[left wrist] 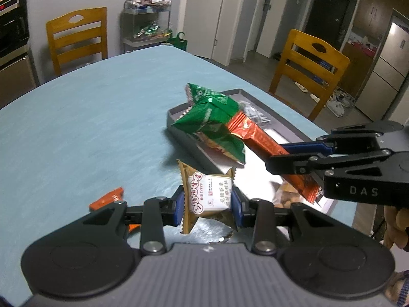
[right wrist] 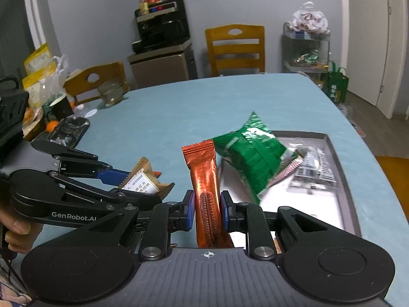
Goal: Organize snacks
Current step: 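Carry the gold pastry and orange wafer bar over the white tray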
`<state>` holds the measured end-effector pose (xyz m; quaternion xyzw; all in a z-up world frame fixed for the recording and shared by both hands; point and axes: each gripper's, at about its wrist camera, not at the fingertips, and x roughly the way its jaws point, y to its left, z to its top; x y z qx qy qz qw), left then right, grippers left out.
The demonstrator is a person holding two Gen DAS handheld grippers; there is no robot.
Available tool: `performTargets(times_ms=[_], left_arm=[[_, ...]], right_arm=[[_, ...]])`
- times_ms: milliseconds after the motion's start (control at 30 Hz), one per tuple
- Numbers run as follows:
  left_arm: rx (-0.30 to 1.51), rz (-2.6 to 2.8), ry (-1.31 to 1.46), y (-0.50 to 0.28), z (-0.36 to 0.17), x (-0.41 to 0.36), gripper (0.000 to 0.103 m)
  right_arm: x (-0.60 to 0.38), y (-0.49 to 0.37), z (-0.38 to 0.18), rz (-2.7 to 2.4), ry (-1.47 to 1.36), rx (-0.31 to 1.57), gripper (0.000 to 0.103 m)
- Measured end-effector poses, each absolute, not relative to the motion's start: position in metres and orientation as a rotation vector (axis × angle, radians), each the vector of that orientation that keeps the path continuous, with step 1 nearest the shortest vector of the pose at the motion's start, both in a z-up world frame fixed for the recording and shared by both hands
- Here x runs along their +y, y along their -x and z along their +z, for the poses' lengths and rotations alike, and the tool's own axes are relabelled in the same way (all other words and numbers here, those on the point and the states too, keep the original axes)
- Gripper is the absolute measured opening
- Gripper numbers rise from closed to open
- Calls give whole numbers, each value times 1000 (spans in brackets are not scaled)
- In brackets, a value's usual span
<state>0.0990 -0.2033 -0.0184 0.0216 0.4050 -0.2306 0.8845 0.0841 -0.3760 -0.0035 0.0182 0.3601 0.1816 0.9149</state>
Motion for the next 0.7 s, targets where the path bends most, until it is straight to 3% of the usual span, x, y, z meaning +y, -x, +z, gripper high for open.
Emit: performTargets(times_ms=[700], left_arm=[[857, -654, -168, -135, -35, -293, 34]], right_arm=[[-452, -86, -27, 151, -91, 795, 23]])
